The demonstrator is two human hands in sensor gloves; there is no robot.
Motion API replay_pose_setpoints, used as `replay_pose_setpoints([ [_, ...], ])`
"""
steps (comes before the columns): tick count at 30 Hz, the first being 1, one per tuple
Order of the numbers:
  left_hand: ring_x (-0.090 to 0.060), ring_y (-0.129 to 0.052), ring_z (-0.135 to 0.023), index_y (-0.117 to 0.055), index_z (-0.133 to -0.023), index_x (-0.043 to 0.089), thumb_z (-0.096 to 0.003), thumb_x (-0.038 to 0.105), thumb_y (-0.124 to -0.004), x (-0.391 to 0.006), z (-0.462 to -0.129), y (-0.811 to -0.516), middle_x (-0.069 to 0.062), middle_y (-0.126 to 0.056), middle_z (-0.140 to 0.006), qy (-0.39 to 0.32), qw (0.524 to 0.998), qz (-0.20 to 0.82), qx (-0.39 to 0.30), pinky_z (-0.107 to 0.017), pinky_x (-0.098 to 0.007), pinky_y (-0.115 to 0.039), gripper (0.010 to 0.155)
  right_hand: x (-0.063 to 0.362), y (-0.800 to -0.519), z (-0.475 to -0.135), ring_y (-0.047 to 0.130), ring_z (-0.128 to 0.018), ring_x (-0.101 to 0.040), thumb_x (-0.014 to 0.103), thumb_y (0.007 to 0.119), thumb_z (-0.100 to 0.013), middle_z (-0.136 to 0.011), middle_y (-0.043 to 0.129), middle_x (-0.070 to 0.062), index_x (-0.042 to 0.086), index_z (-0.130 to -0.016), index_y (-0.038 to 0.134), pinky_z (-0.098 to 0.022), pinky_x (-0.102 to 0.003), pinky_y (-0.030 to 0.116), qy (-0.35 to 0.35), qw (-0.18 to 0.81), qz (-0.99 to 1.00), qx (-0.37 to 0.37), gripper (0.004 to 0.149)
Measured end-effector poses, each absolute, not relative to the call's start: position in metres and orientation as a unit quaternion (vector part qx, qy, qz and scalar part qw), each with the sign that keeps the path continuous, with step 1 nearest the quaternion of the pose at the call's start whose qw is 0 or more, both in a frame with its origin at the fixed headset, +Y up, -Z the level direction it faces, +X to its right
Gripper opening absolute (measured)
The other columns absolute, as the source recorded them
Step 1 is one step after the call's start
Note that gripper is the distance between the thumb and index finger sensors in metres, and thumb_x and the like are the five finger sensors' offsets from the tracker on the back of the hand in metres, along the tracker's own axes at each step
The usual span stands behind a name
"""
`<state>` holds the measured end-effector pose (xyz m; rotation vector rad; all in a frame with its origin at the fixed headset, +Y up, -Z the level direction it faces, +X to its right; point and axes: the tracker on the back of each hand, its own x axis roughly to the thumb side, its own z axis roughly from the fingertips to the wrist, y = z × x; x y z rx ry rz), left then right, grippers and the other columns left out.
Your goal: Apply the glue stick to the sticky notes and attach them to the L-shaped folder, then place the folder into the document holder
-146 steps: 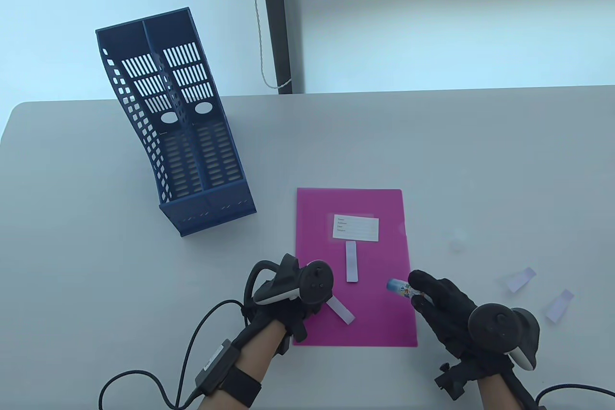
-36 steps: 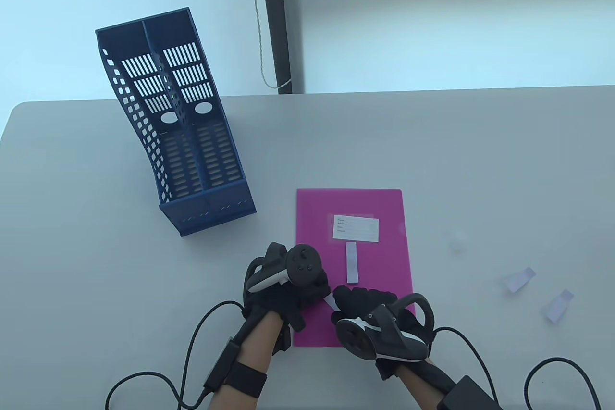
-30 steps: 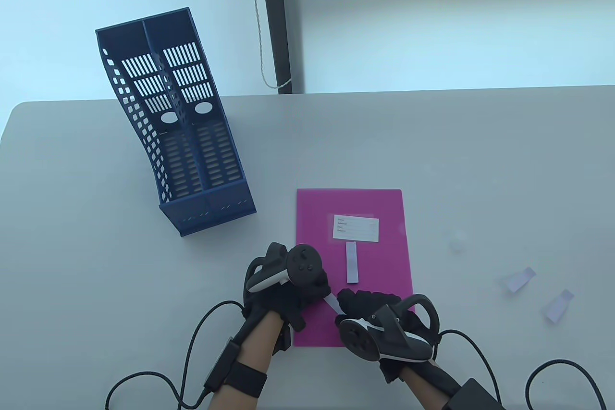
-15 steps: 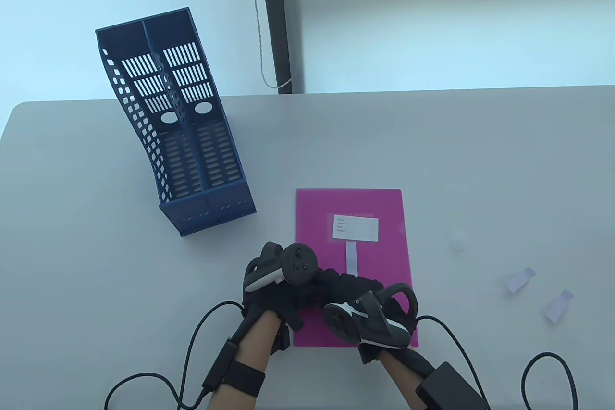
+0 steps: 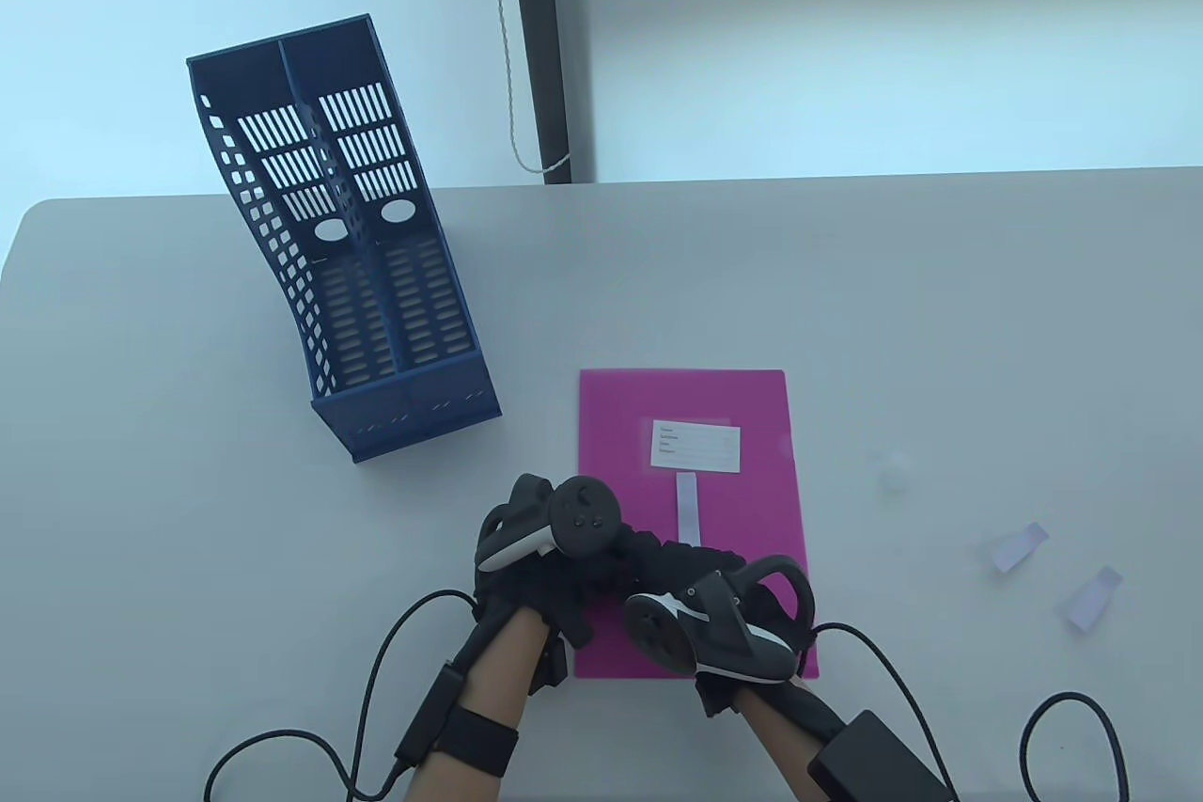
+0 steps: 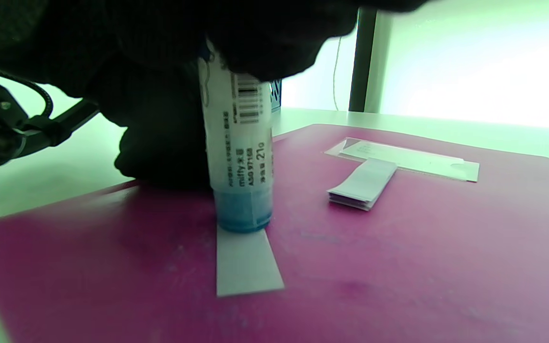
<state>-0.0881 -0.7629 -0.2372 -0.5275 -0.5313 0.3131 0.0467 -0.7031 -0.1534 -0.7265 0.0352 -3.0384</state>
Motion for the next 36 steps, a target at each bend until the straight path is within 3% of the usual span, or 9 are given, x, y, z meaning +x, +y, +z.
replay_pose_setpoints([
  [5, -0.015, -0.095, -0.033, -0.083, -0.080, 0.008, -0.0587, 0.035, -0.075, -0.088, -0.237, -0.763, -0.010, -0.092, -0.053, -0.258, 0.919, 0.151, -0.258, -0.028, -0.030, -0.081, 0.035, 0.063, -0.702, -0.139, 0.085, -0.023, -0.007, 0.042, 0.074, -0.058, -0.046, 0.093, -0.010, 0.009, -0.099, 0.074, -0.021, -0.026, 0.080, -0.004, 0.018, -0.971, -0.238, 0.052],
  [11, -0.015, -0.095, -0.033, -0.083, -0.080, 0.008, -0.0587, 0.035, -0.075, -0.087, -0.236, -0.762, -0.009, -0.092, -0.053, -0.258, 0.921, 0.145, -0.253, -0.028, -0.029, -0.081, 0.035, 0.052, -0.708, -0.155, 0.088, -0.026, -0.007, 0.041, 0.073, -0.058, -0.050, 0.093, -0.011, 0.012, -0.100, 0.072, -0.024, -0.027, 0.081, 0.044, -0.009, -0.973, -0.225, 0.051],
  [19, -0.015, -0.095, -0.032, -0.083, -0.079, 0.008, -0.0587, 0.035, -0.075, -0.087, -0.237, -0.762, -0.010, -0.092, -0.053, -0.258, 0.920, 0.147, -0.256, -0.028, -0.030, -0.081, 0.035, 0.077, -0.702, -0.142, 0.087, -0.024, -0.008, 0.041, 0.074, -0.058, -0.048, 0.094, -0.010, 0.011, -0.100, 0.073, -0.023, -0.027, 0.080, -0.018, -0.004, -0.969, -0.247, 0.051],
  [27, -0.015, -0.095, -0.033, -0.083, -0.080, 0.008, -0.0587, 0.035, -0.075, -0.087, -0.236, -0.762, -0.010, -0.092, -0.053, -0.258, 0.922, 0.141, -0.252, -0.028, -0.030, -0.081, 0.035, 0.054, -0.707, -0.148, 0.088, -0.026, -0.008, 0.041, 0.073, -0.058, -0.050, 0.093, -0.011, 0.013, -0.100, 0.072, -0.024, -0.027, 0.081, 0.027, -0.020, -0.966, -0.255, 0.051],
  [36, -0.015, -0.095, -0.033, -0.083, -0.080, 0.008, -0.0588, 0.035, -0.075, -0.086, -0.236, -0.762, -0.010, -0.092, -0.053, -0.259, 0.922, 0.138, -0.253, -0.028, -0.030, -0.081, 0.035, 0.072, -0.699, -0.138, 0.088, -0.025, -0.008, 0.041, 0.074, -0.058, -0.049, 0.094, -0.011, 0.014, -0.100, 0.074, -0.024, -0.028, 0.081, -0.030, 0.019, -0.963, -0.265, 0.050],
])
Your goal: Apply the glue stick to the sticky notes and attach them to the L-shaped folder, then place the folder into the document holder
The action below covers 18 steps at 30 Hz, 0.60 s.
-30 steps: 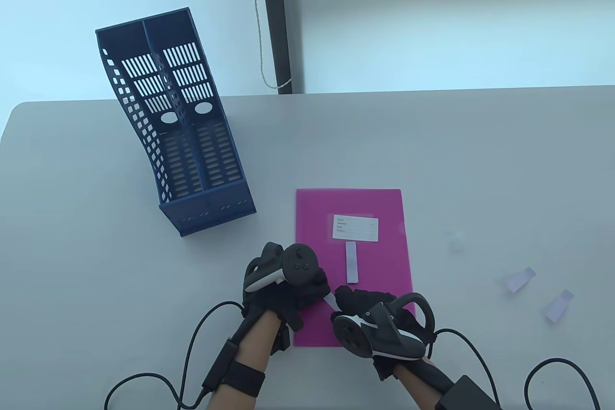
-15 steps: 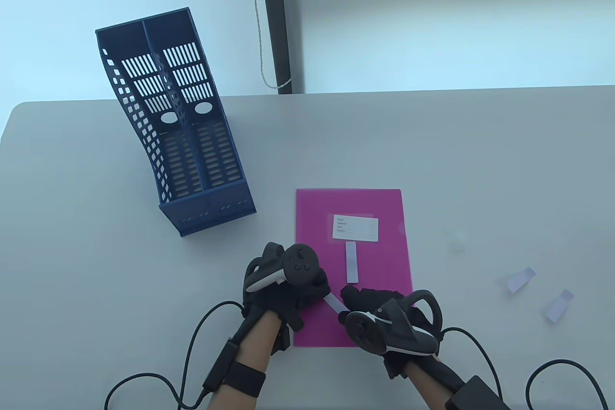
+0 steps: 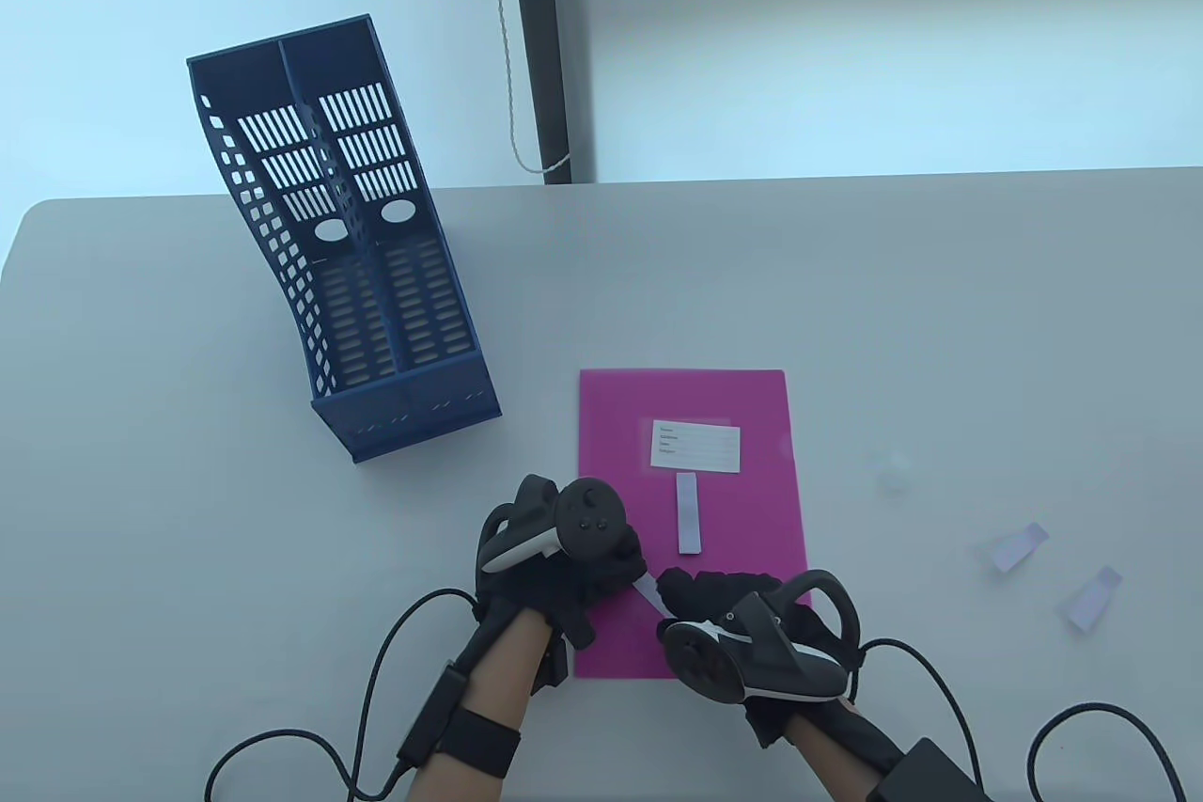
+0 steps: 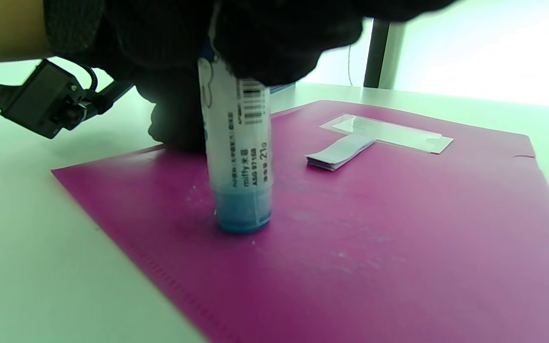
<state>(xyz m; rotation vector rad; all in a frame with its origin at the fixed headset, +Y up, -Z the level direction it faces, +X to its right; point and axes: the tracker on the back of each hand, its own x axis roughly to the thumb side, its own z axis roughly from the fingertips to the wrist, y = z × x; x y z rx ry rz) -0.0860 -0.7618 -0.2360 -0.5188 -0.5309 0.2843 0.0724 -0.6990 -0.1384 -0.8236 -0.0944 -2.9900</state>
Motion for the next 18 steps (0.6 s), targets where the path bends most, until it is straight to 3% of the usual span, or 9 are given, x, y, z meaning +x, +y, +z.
replay_pose_setpoints([
  [5, -0.014, -0.096, -0.033, -0.083, -0.080, 0.009, -0.0588, 0.036, -0.074, -0.085, -0.234, -0.761, -0.009, -0.093, -0.053, -0.262, 0.926, 0.124, -0.241, -0.028, -0.030, -0.081, 0.036, 0.103, -0.688, -0.145, 0.092, -0.029, -0.009, 0.043, 0.074, -0.060, -0.054, 0.095, -0.010, 0.016, -0.101, 0.070, -0.026, -0.028, 0.083, -0.012, -0.071, -0.973, -0.219, 0.050],
  [8, -0.015, -0.096, -0.033, -0.083, -0.080, 0.008, -0.0605, 0.038, -0.068, -0.085, -0.233, -0.761, -0.009, -0.093, -0.053, -0.266, 0.925, 0.128, -0.238, -0.028, -0.031, -0.081, 0.039, 0.134, -0.689, -0.153, 0.099, -0.041, -0.017, 0.040, 0.075, -0.060, -0.066, 0.096, -0.014, 0.018, -0.105, 0.063, -0.034, -0.034, 0.085, -0.020, -0.140, -0.977, -0.161, 0.051],
  [10, -0.017, -0.095, -0.034, -0.083, -0.081, 0.006, -0.0606, 0.043, -0.066, -0.084, -0.233, -0.761, -0.011, -0.093, -0.054, -0.266, 0.924, 0.130, -0.240, -0.029, -0.032, -0.080, 0.045, 0.148, -0.695, -0.159, 0.100, -0.048, -0.022, 0.037, 0.075, -0.061, -0.075, 0.093, -0.017, 0.011, -0.106, 0.057, -0.038, -0.037, 0.085, -0.034, -0.153, -0.979, -0.128, 0.055],
  [13, -0.016, -0.095, -0.035, -0.082, -0.082, 0.006, -0.0569, 0.049, -0.073, -0.082, -0.231, -0.760, -0.011, -0.092, -0.055, -0.267, 0.927, 0.110, -0.241, -0.029, -0.032, -0.080, 0.050, 0.163, -0.709, -0.168, 0.096, -0.062, -0.030, 0.030, 0.074, -0.061, -0.089, 0.083, -0.022, 0.009, -0.104, 0.049, -0.046, -0.043, 0.083, -0.062, -0.147, -0.983, -0.092, 0.053],
  [18, -0.014, -0.095, -0.035, -0.080, -0.081, 0.009, -0.0574, 0.038, -0.076, -0.079, -0.231, -0.760, -0.009, -0.091, -0.055, -0.265, 0.930, 0.088, -0.240, -0.030, -0.031, -0.081, 0.038, 0.166, -0.727, -0.179, 0.091, -0.068, -0.033, 0.027, 0.067, -0.062, -0.093, 0.077, -0.023, 0.002, -0.109, 0.036, -0.052, -0.046, 0.079, -0.054, -0.127, -0.988, -0.065, 0.061],
])
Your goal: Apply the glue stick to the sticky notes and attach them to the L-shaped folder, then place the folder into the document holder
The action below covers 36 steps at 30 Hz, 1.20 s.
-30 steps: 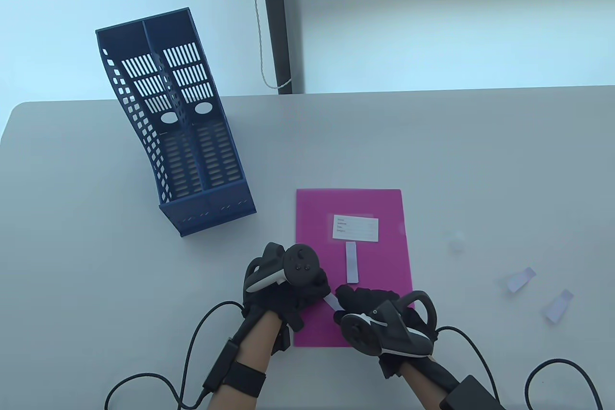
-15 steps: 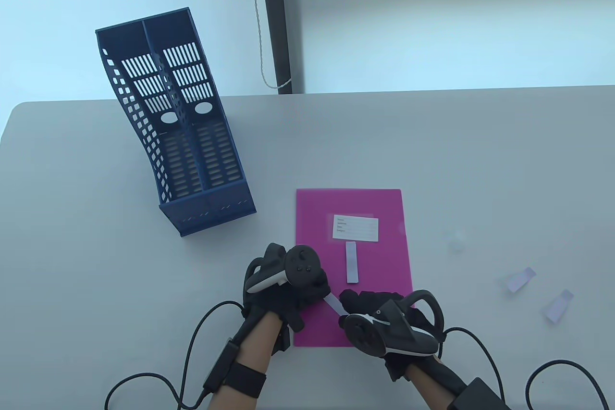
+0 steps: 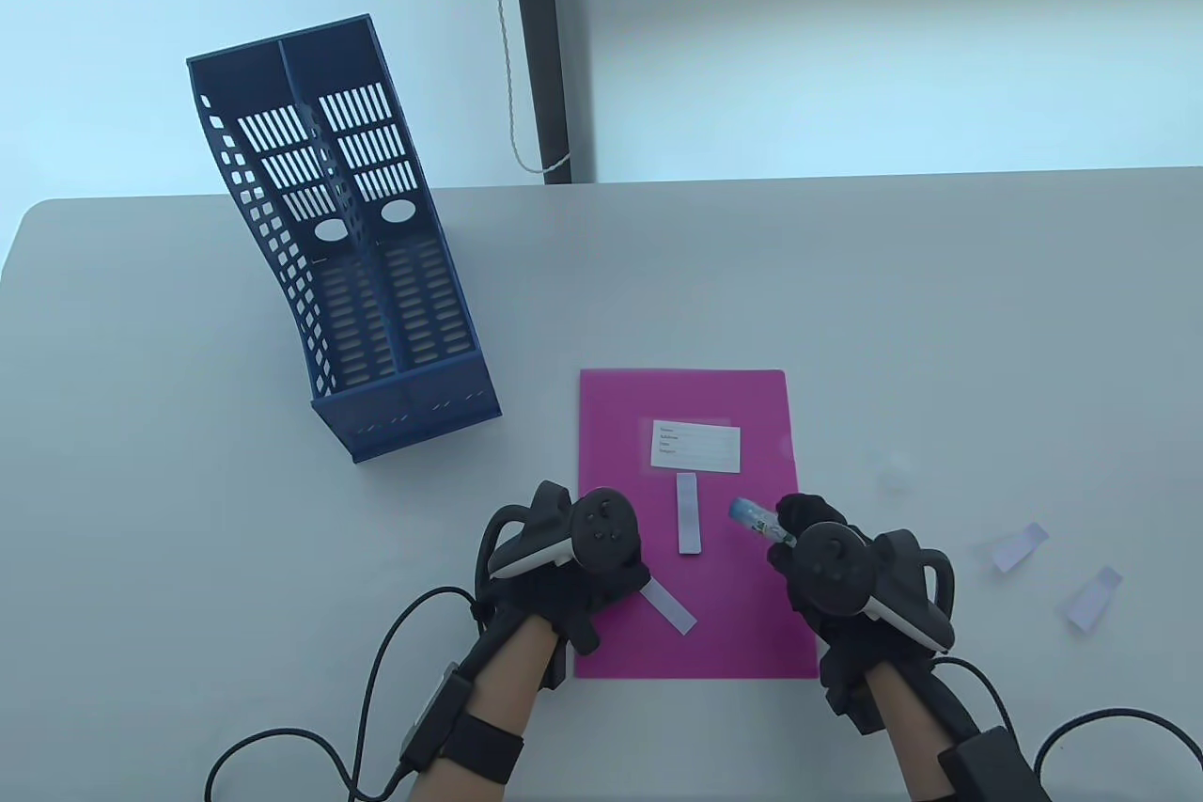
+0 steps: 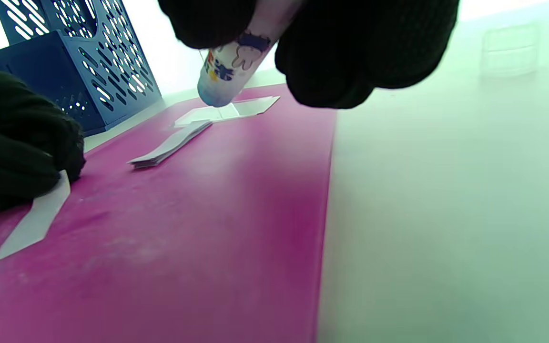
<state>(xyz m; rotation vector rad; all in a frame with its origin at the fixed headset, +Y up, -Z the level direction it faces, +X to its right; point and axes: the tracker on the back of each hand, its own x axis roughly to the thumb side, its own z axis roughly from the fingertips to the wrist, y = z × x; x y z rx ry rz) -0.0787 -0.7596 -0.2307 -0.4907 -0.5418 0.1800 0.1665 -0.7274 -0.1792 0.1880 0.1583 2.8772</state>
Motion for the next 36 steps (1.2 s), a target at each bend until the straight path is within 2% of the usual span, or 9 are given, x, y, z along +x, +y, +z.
replay_pose_setpoints([
  [2, -0.015, -0.095, -0.035, -0.080, -0.081, 0.008, -0.0578, 0.037, -0.076, -0.079, -0.231, -0.760, -0.009, -0.091, -0.055, -0.266, 0.929, 0.093, -0.240, -0.030, -0.031, -0.081, 0.037, 0.164, -0.732, -0.183, 0.087, -0.072, -0.034, 0.023, 0.064, -0.063, -0.096, 0.071, -0.025, -0.004, -0.114, 0.029, -0.055, -0.048, 0.077, 0.060, 0.147, 0.985, 0.065, 0.068],
  [5, -0.015, -0.094, -0.034, -0.080, -0.080, 0.007, -0.0579, 0.036, -0.075, -0.078, -0.230, -0.760, -0.010, -0.091, -0.055, -0.274, 0.929, 0.091, -0.230, -0.029, -0.031, -0.080, 0.037, 0.161, -0.738, -0.188, 0.084, -0.073, -0.033, 0.019, 0.067, -0.062, -0.096, 0.069, -0.027, -0.004, -0.113, 0.037, -0.057, -0.049, 0.076, 0.061, 0.160, 0.983, 0.066, 0.063],
  [8, -0.015, -0.094, -0.034, -0.080, -0.081, 0.006, -0.0582, 0.035, -0.075, -0.077, -0.229, -0.760, -0.010, -0.091, -0.055, -0.278, 0.930, 0.085, -0.226, -0.029, -0.031, -0.080, 0.037, 0.160, -0.744, -0.190, 0.087, -0.068, -0.030, 0.023, 0.072, -0.060, -0.091, 0.075, -0.022, -0.001, -0.109, 0.049, -0.056, -0.049, 0.077, 0.037, 0.157, 0.984, 0.071, 0.060],
  [10, -0.016, -0.095, -0.035, -0.081, -0.081, 0.006, -0.0585, 0.035, -0.074, -0.077, -0.227, -0.759, -0.011, -0.091, -0.055, -0.280, 0.931, 0.080, -0.221, -0.029, -0.031, -0.080, 0.037, 0.160, -0.747, -0.188, 0.087, -0.072, -0.030, 0.029, 0.072, -0.060, -0.091, 0.076, -0.018, 0.004, -0.109, 0.052, -0.059, -0.051, 0.074, 0.029, 0.138, 0.987, 0.076, 0.058],
  [12, -0.016, -0.095, -0.035, -0.081, -0.081, 0.006, -0.0587, 0.035, -0.074, -0.076, -0.227, -0.759, -0.011, -0.091, -0.055, -0.278, 0.931, 0.079, -0.225, -0.029, -0.031, -0.080, 0.037, 0.158, -0.749, -0.185, 0.086, -0.083, -0.036, 0.033, 0.072, -0.060, -0.098, 0.077, -0.015, 0.011, -0.108, 0.056, -0.065, -0.059, 0.066, 0.021, 0.121, 0.989, 0.086, 0.056],
  [15, -0.016, -0.095, -0.035, -0.080, -0.081, 0.006, -0.0588, 0.035, -0.074, -0.076, -0.228, -0.759, -0.011, -0.091, -0.055, -0.279, 0.930, 0.078, -0.227, -0.029, -0.030, -0.081, 0.037, 0.154, -0.751, -0.181, 0.067, -0.105, -0.043, 0.037, 0.069, -0.062, -0.111, 0.070, -0.013, 0.016, -0.109, 0.055, -0.070, -0.063, 0.056, 0.050, 0.119, 0.986, 0.109, 0.054],
  [18, -0.016, -0.095, -0.035, -0.081, -0.082, 0.005, -0.0588, 0.034, -0.074, -0.077, -0.228, -0.759, -0.011, -0.091, -0.056, -0.280, 0.929, 0.085, -0.228, -0.029, -0.031, -0.081, 0.038, 0.155, -0.758, -0.183, 0.062, -0.106, -0.042, 0.040, 0.065, -0.064, -0.110, 0.069, -0.016, 0.012, -0.109, 0.054, -0.071, -0.061, 0.055, 0.092, 0.163, 0.977, 0.106, 0.054],
  [28, -0.016, -0.099, -0.038, -0.081, -0.083, 0.003, -0.0589, 0.033, -0.073, -0.068, -0.216, -0.749, -0.013, -0.093, -0.058, -0.300, 0.935, 0.024, -0.187, -0.029, -0.030, -0.083, 0.039, 0.160, -0.759, -0.183, 0.061, -0.104, -0.040, 0.041, 0.065, -0.064, -0.108, 0.070, -0.014, 0.011, -0.108, 0.056, -0.071, -0.057, 0.056, 0.089, 0.190, 0.973, 0.093, 0.053],
  [36, -0.027, -0.095, -0.060, -0.073, -0.093, 0.010, -0.0621, 0.030, -0.066, -0.064, -0.207, -0.744, -0.020, -0.087, -0.081, -0.299, 0.932, 0.013, -0.205, -0.046, -0.039, -0.080, 0.037, 0.160, -0.759, -0.183, 0.061, -0.105, -0.039, 0.041, 0.065, -0.064, -0.108, 0.069, -0.014, 0.011, -0.108, 0.056, -0.071, -0.056, 0.055, 0.091, 0.198, 0.972, 0.089, 0.053],
])
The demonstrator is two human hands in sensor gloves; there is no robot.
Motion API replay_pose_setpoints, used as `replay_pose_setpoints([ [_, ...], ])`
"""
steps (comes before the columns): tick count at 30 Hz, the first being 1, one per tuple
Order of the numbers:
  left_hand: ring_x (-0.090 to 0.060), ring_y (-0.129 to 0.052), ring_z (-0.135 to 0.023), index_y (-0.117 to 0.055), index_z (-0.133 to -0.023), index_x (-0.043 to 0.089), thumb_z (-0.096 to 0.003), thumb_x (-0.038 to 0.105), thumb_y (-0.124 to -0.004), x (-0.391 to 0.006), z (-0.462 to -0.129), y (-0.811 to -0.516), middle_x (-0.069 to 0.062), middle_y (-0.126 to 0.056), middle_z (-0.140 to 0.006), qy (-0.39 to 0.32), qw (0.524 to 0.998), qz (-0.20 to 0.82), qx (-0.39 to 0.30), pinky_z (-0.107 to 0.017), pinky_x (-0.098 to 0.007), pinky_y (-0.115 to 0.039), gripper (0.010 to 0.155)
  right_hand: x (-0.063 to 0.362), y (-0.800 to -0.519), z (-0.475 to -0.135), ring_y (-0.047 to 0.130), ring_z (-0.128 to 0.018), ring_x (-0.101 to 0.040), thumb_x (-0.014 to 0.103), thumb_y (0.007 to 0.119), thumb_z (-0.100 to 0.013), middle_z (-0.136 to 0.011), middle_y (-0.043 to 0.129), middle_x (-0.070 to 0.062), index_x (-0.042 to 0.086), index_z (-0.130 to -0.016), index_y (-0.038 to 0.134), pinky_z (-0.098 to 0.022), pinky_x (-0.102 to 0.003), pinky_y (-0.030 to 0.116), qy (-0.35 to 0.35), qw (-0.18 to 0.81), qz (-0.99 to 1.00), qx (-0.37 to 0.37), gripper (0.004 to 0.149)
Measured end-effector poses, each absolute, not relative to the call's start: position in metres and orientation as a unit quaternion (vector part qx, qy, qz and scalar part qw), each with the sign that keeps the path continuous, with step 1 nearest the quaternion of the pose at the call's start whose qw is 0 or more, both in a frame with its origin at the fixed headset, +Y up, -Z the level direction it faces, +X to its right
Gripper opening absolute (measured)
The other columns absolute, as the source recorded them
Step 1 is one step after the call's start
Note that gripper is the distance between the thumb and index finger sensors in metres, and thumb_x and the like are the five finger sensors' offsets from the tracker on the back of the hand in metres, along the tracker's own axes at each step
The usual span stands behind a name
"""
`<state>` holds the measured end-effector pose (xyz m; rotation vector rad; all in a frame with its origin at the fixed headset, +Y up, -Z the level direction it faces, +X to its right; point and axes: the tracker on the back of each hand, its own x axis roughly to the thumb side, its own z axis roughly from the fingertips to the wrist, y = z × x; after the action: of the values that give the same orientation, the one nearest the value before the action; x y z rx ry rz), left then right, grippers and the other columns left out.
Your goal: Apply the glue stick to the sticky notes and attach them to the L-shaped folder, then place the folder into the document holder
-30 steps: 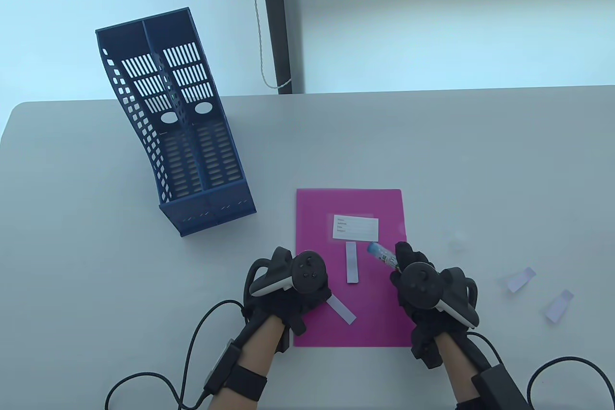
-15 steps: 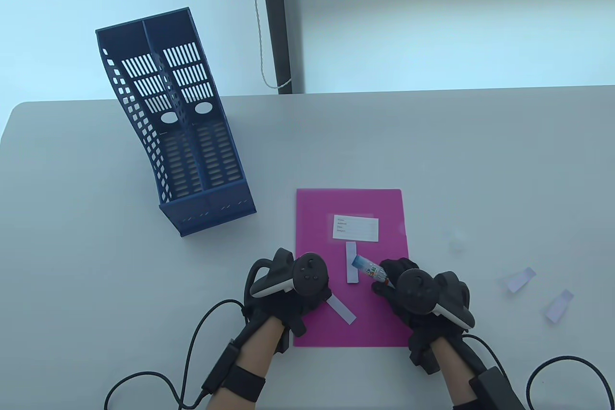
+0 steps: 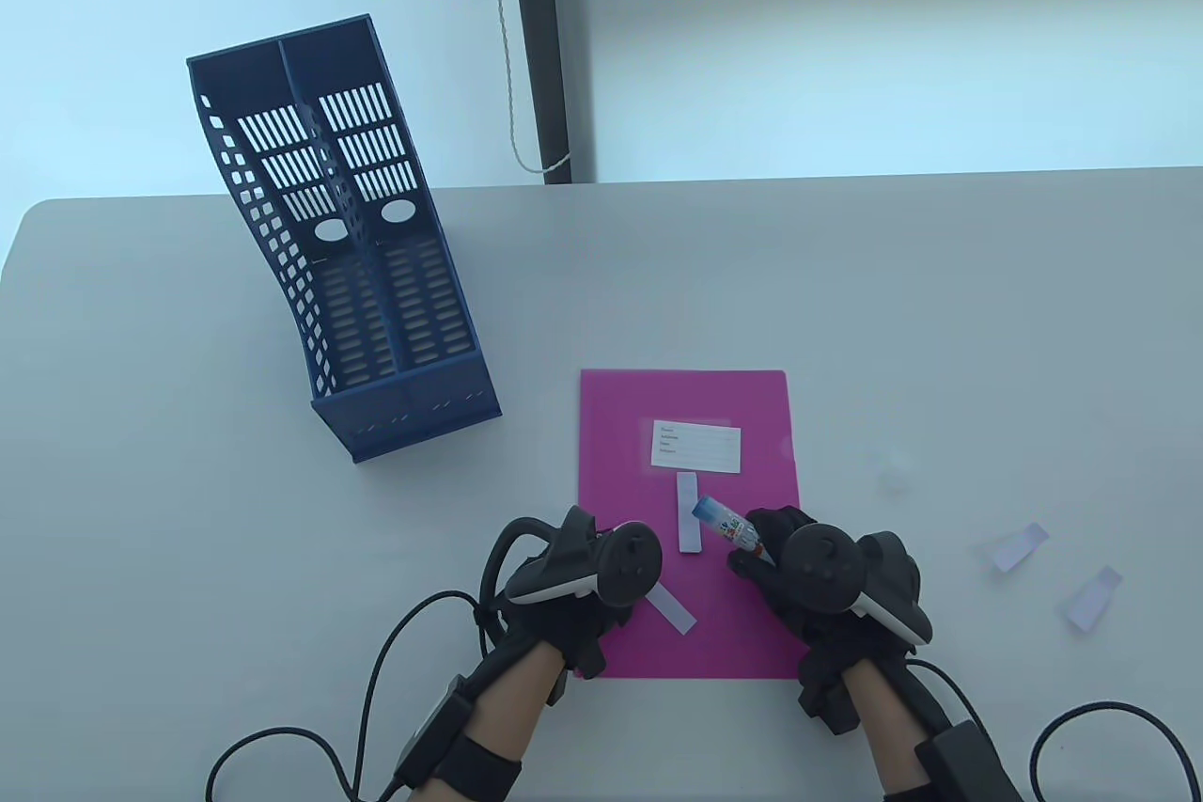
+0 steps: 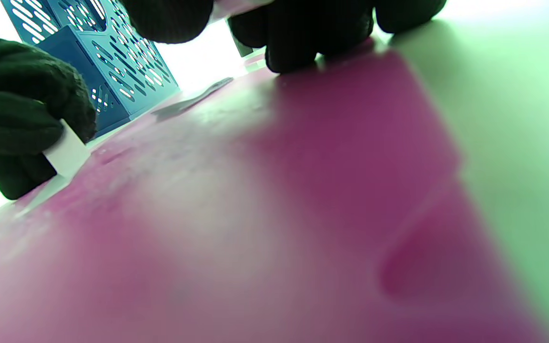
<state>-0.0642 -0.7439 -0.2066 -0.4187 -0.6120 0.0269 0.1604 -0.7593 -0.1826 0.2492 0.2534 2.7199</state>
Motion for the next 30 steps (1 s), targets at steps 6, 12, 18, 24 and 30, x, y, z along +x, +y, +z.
replay_pose_setpoints([
  [6, -0.029, -0.098, -0.059, -0.072, -0.090, 0.006, -0.0618, 0.029, -0.064, -0.070, -0.208, -0.742, -0.024, -0.089, -0.081, -0.301, 0.928, 0.061, -0.209, -0.042, -0.036, -0.084, 0.037, 0.160, -0.760, -0.182, 0.060, -0.104, -0.040, 0.041, 0.064, -0.064, -0.108, 0.069, -0.015, 0.011, -0.108, 0.056, -0.071, -0.056, 0.055, 0.090, 0.199, 0.972, 0.089, 0.054],
  [12, -0.031, -0.099, -0.059, -0.069, -0.090, 0.003, -0.0623, 0.028, -0.060, -0.079, -0.212, -0.743, -0.027, -0.088, -0.081, -0.308, 0.914, 0.131, -0.231, -0.041, -0.037, -0.085, 0.038, 0.160, -0.760, -0.181, 0.060, -0.104, -0.040, 0.042, 0.064, -0.065, -0.108, 0.069, -0.015, 0.011, -0.108, 0.055, -0.071, -0.056, 0.055, 0.090, 0.198, 0.972, 0.088, 0.054],
  [18, -0.033, -0.098, -0.061, -0.067, -0.091, 0.002, -0.0626, 0.028, -0.059, -0.082, -0.213, -0.743, -0.029, -0.087, -0.083, -0.311, 0.905, 0.155, -0.245, -0.043, -0.039, -0.084, 0.039, 0.161, -0.760, -0.181, 0.061, -0.104, -0.040, 0.042, 0.064, -0.065, -0.108, 0.070, -0.015, 0.010, -0.108, 0.056, -0.071, -0.055, 0.055, 0.089, 0.207, 0.971, 0.086, 0.054],
  [24, -0.034, -0.097, -0.062, -0.065, -0.091, 0.002, -0.0628, 0.028, -0.056, -0.087, -0.217, -0.745, -0.029, -0.086, -0.084, -0.308, 0.898, 0.180, -0.258, -0.044, -0.040, -0.084, 0.040, 0.162, -0.760, -0.181, 0.062, -0.103, -0.039, 0.042, 0.064, -0.064, -0.107, 0.071, -0.015, 0.010, -0.107, 0.057, -0.071, -0.055, 0.056, 0.087, 0.213, 0.970, 0.084, 0.054],
  [30, -0.030, -0.101, -0.059, -0.072, -0.089, 0.003, -0.0617, 0.030, -0.065, -0.091, -0.223, -0.737, -0.024, -0.093, -0.081, -0.312, 0.901, 0.187, -0.236, -0.040, -0.038, -0.085, 0.039, 0.165, -0.760, -0.182, 0.063, -0.103, -0.038, 0.043, 0.064, -0.064, -0.107, 0.072, -0.014, 0.010, -0.107, 0.057, -0.070, -0.054, 0.056, 0.088, 0.221, 0.968, 0.082, 0.054],
])
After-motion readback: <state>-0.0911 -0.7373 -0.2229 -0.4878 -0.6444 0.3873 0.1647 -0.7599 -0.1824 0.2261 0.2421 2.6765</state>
